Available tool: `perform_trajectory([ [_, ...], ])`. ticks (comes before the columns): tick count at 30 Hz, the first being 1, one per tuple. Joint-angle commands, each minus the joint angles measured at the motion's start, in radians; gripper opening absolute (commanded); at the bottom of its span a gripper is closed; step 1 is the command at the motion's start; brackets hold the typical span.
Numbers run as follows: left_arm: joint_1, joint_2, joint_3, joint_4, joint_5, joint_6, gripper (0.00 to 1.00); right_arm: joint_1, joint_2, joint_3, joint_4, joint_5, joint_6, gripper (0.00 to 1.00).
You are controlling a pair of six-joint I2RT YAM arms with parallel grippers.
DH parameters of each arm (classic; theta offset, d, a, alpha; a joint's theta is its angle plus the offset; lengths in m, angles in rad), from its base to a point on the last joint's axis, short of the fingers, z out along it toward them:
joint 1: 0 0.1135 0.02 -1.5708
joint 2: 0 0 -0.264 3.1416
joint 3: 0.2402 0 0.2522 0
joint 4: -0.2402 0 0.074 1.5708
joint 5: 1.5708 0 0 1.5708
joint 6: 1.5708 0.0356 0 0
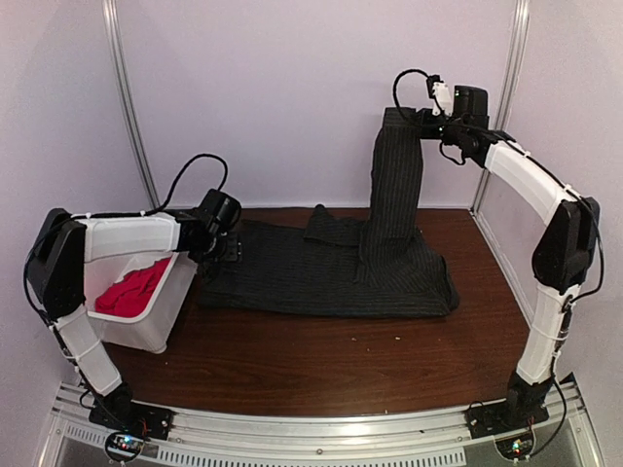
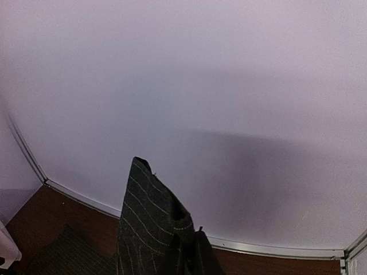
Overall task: Fold and stack the mixed laundry pile
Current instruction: Fold the flattened shirt at the center of the board, then fold the 1/3-folded shirt at the center of the board.
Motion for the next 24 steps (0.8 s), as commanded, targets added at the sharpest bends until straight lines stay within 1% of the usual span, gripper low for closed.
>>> perform_trajectory([
  [1, 0.005, -0.108, -0.010, 0.060, 0.098, 0.110, 0.77, -0.022, 0.074, -0.011, -0.071, 0.067, 0.033, 0.32],
  [2, 0.005, -0.117, -0.016, 0.064, 0.128, 0.123, 0.78, -0.024, 0.083, 0.003, -0.098, 0.056, 0.037, 0.52],
  [3, 0.005, -0.127, -0.022, 0.065, 0.164, 0.131, 0.80, -0.024, 0.088, 0.024, -0.144, 0.060, 0.037, 0.65],
  [4, 0.005, -0.136, -0.032, 0.066, 0.191, 0.134, 0.81, -0.025, 0.084, 0.037, -0.199, 0.070, 0.038, 0.74],
  [5, 0.005, -0.151, -0.048, 0.075, 0.226, 0.141, 0.82, -0.026, 0.071, 0.030, -0.228, 0.076, 0.038, 0.81],
  [6, 0.005, -0.161, -0.065, 0.085, 0.257, 0.150, 0.83, -0.026, 0.043, 0.000, -0.246, 0.081, 0.041, 0.94],
  [7, 0.005, -0.172, -0.088, 0.087, 0.271, 0.145, 0.84, -0.026, 0.005, -0.046, -0.248, 0.079, 0.046, 0.99],
  [8, 0.005, -0.180, -0.105, 0.089, 0.288, 0.144, 0.85, -0.026, -0.037, -0.110, -0.245, 0.070, 0.054, 1.00],
  [11, 0.003, -0.199, -0.161, 0.104, 0.328, 0.149, 0.87, -0.024, -0.207, -0.350, -0.205, 0.011, 0.113, 1.00],
  [12, 0.002, -0.199, -0.180, 0.115, 0.339, 0.154, 0.87, -0.022, -0.266, -0.443, -0.170, -0.039, 0.135, 1.00],
  [13, 0.001, -0.199, -0.194, 0.125, 0.353, 0.158, 0.87, -0.019, -0.318, -0.549, -0.130, -0.081, 0.163, 0.97],
  [15, -0.006, -0.184, -0.207, 0.125, 0.355, 0.170, 0.85, 0.001, -0.411, -0.734, -0.055, -0.167, 0.214, 0.88],
  [18, -0.021, -0.149, -0.210, 0.113, 0.345, 0.180, 0.81, 0.042, -0.494, -0.936, 0.018, -0.236, 0.281, 0.73],
  [20, -0.028, -0.119, -0.210, 0.110, 0.338, 0.176, 0.78, 0.080, -0.524, -1.025, 0.060, -0.252, 0.326, 0.62],
  [22, -0.030, -0.095, -0.211, 0.110, 0.339, 0.169, 0.75, 0.123, -0.528, -1.100, 0.101, -0.261, 0.360, 0.54],
  [24, -0.031, -0.074, -0.214, 0.110, 0.335, 0.156, 0.72, 0.155, -0.503, -1.140, 0.134, -0.268, 0.375, 0.47],
])
